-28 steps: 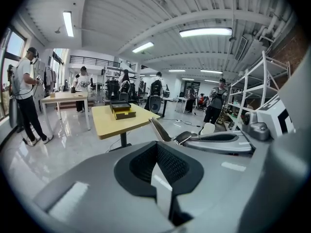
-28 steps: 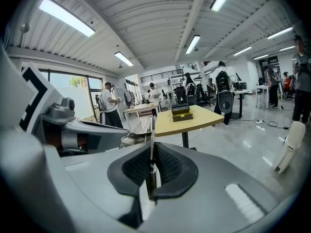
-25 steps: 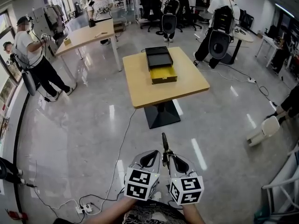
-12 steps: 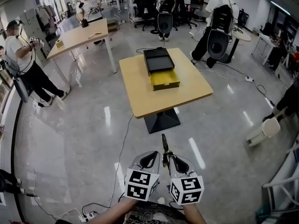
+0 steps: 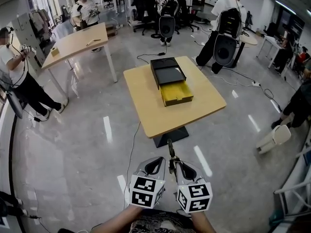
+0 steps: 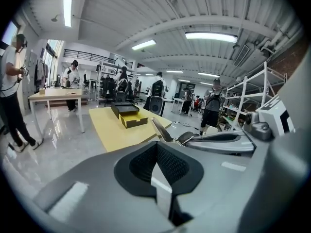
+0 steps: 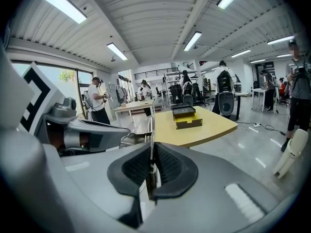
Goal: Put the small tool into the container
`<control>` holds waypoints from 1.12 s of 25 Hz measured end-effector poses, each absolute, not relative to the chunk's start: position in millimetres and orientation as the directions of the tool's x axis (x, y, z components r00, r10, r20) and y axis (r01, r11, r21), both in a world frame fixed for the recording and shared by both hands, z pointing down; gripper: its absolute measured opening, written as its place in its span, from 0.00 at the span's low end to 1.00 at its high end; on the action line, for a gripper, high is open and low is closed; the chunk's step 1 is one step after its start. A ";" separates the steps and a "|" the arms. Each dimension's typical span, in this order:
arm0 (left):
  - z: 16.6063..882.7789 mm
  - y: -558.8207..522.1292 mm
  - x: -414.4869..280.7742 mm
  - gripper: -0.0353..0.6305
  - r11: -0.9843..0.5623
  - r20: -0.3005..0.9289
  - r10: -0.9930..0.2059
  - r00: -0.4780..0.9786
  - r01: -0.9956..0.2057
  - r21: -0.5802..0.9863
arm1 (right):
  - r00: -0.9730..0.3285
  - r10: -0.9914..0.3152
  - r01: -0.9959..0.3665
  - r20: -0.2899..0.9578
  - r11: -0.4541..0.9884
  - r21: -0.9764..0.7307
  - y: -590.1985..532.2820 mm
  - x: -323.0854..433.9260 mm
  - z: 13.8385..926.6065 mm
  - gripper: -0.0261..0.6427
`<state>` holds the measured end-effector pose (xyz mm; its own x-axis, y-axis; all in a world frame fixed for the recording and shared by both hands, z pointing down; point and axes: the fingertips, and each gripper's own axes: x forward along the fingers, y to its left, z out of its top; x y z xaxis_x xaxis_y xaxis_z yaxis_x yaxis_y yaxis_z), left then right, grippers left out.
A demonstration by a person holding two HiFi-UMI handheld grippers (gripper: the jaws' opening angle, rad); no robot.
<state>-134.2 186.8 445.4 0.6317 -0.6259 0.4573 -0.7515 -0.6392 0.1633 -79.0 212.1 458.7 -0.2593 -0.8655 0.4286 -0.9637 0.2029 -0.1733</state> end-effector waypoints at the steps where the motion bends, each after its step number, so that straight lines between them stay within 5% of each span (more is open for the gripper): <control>1: 447.2 172.9 -148.6 0.06 -0.643 0.455 -0.621 0.638 -0.747 0.168 | -0.255 -0.867 -0.965 0.429 0.199 -0.170 197.9 -94.1 459.9 0.05; 11: 451.7 75.5 -235.8 0.06 -0.670 0.433 -0.594 0.679 -0.715 0.202 | -0.212 -0.873 -0.976 0.438 0.164 -0.144 103.3 -183.5 462.7 0.05; 23: 465.4 -59.6 -188.0 0.06 -0.653 0.452 -0.605 0.656 -0.733 0.191 | -0.239 -0.868 -0.969 0.436 0.184 -0.165 -35.4 -135.5 475.3 0.05; 28: 462.2 -168.3 -114.3 0.06 -0.631 0.466 -0.621 0.631 -0.754 0.180 | -0.266 -0.861 -0.961 0.433 0.204 -0.185 -143.8 -59.9 471.8 0.05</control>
